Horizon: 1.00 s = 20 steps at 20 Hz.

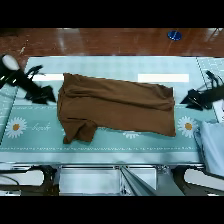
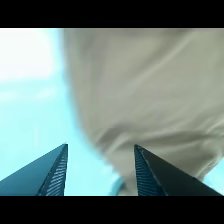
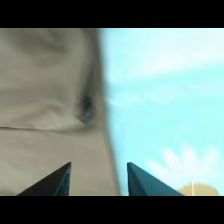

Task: Fold the shirts.

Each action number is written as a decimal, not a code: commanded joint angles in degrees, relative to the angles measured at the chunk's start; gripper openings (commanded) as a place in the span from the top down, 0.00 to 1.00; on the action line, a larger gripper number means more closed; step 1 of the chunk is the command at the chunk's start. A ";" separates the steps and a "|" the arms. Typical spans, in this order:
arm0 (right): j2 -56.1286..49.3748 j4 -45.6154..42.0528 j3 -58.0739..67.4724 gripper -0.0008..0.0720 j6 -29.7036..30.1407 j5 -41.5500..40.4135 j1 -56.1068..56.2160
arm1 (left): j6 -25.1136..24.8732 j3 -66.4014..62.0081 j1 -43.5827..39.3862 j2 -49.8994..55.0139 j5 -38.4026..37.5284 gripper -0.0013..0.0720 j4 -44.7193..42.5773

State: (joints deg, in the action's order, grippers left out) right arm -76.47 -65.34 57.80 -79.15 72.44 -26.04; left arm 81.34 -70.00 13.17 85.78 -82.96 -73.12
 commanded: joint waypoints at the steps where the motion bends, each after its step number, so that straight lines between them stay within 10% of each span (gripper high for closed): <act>1: 13.73 11.34 -18.34 0.43 3.98 -9.88 -5.88 | -4.22 20.83 10.93 -13.99 9.07 0.30 10.58; 6: 21.33 25.31 -32.35 0.43 11.19 -11.45 -5.88 | -12.37 39.87 20.33 -21.86 11.61 0.30 25.20; 18: 21.33 24.06 -30.08 0.43 10.58 -9.79 -7.80 | -11.02 41.86 0.26 -13.44 25.51 0.30 29.46; 19: 21.33 21.66 -28.92 0.43 9.99 -8.90 -9.81 | -11.04 40.41 0.28 -12.24 24.33 0.42 29.44; 20: 21.33 18.69 -28.15 0.43 9.49 -7.32 -12.07 | -11.32 38.71 0.52 -11.30 22.49 0.79 29.35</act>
State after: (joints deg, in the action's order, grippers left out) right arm -55.20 -40.82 27.66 -68.45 63.07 -34.61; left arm 70.26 -28.75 15.70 71.68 -60.20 -44.01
